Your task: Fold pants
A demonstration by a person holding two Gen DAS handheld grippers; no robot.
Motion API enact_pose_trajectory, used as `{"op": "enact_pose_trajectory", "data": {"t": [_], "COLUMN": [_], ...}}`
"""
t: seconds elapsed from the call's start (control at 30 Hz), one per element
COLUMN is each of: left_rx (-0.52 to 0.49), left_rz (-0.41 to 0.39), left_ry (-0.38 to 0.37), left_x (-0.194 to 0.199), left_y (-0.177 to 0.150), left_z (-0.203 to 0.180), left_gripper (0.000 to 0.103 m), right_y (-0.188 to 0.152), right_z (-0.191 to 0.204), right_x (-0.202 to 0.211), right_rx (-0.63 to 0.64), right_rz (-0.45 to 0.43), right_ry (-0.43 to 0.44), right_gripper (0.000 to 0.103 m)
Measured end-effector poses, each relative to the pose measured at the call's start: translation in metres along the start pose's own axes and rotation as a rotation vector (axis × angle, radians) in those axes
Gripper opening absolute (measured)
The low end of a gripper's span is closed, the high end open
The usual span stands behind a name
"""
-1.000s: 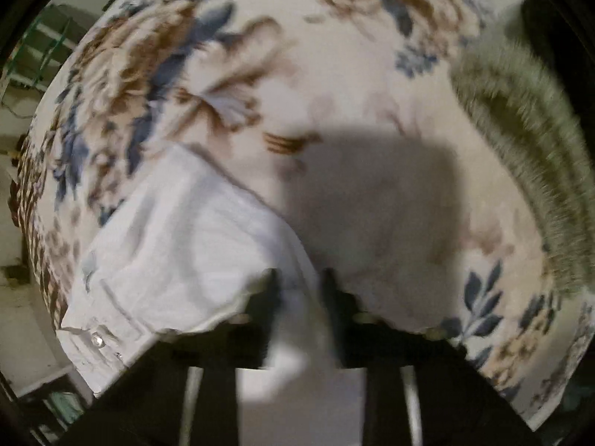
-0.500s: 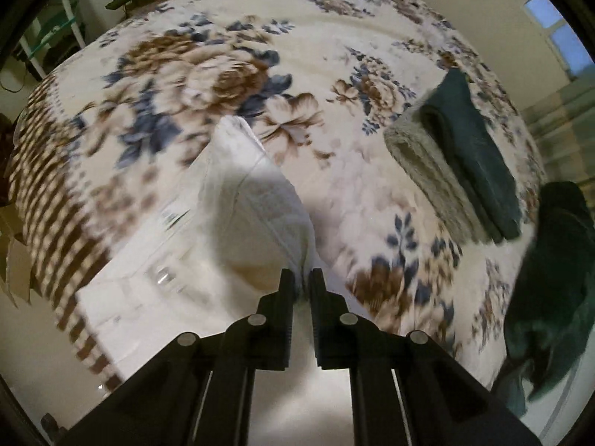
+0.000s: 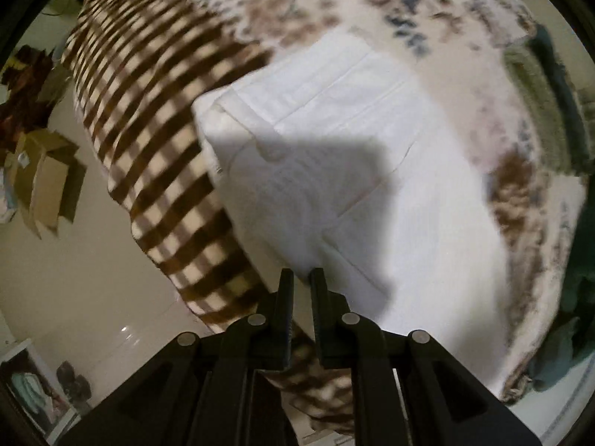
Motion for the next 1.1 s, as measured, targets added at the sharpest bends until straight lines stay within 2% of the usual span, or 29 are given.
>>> {"op": "enact_pose_trajectory", "data": {"t": [0.1, 0.13, 0.17, 0.2, 0.23, 0.3, 0.4, 0.5, 0.7, 0.77, 0.8, 0.83, 0.87, 1.0, 1.1], "left_rx": [0.000, 0.000, -0.004, -0.016, -0.030, -0.053, -0.084, -0.112, -0.145, -0.118, -0.112, -0.114, -0.117, -0.129, -0.137], "left_rz": [-0.021, -0.027, -0.043, -0.058, -0.068, -0.099, -0.134, -0.121, -0.070, -0.043, -0.038, -0.035, -0.038, -0.033, -0.022], "left_ry": [-0.012, -0.019, -0.031, -0.019, -0.004, 0.006, 0.032, 0.051, 0.144, 0.128, 0.118, 0.123, 0.127, 0.137, 0.138], "left_x": [0.000, 0.003, 0.008, 0.012, 0.017, 0.026, 0.033, 0.020, -0.026, -0.035, -0.037, -0.039, -0.038, -0.038, -0.034], "left_y": [-0.001, -0.001, -0.001, 0.000, -0.002, 0.000, 0.003, 0.009, 0.025, 0.029, 0.030, 0.032, 0.034, 0.037, 0.046], "left_z": [-0.003, -0.004, -0.006, -0.005, -0.004, -0.009, -0.016, -0.020, -0.011, -0.007, -0.007, -0.007, -0.007, -0.009, -0.006], "left_gripper": [0.008, 0.010, 0.013, 0.028, 0.057, 0.091, 0.091, 0.091, 0.091, 0.091, 0.091, 0.091, 0.091, 0.091, 0.091], "right_y": [-0.004, -0.002, -0.001, 0.001, 0.005, 0.013, 0.030, 0.049, 0.080, 0.082, 0.083, 0.084, 0.085, 0.082, 0.077], "right_z": [-0.021, -0.026, -0.033, -0.039, -0.048, -0.065, -0.100, -0.125, -0.149, -0.151, -0.155, -0.156, -0.154, -0.153, -0.158], "right_x": [-0.020, -0.018, -0.014, -0.009, 0.000, 0.013, 0.031, 0.035, 0.002, -0.017, -0.021, -0.018, -0.013, 0.029, 0.046], "right_rx": [-0.048, -0.067, -0.084, -0.096, -0.112, -0.156, -0.264, -0.358, -0.592, -0.704, -0.751, -0.765, -0.748, -0.616, -0.569], "right_rz": [0.099, 0.105, 0.096, 0.081, 0.063, 0.026, -0.037, -0.069, -0.052, -0.034, -0.043, -0.073, -0.091, -0.174, -0.200], "right_ry": [0.011, 0.025, 0.043, 0.068, 0.096, 0.124, 0.172, 0.205, 0.376, 0.462, 0.505, 0.529, 0.513, 0.462, 0.406], "right_gripper": [0.022, 0.030, 0.033, 0.037, 0.041, 0.047, 0.051, 0.052, 0.052, 0.052, 0.043, 0.011, 0.005, 0.004, 0.004]}}
Point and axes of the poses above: each gripper's, at about its wrist camera, not at the fingertips, and x roughly against the way its jaws point, z to its left, y to its top, the point moved 5 cm from there along -x, roughly the way its jaws point, and after that the axes turned 10 degrees about -x, right-handed, at the moved point
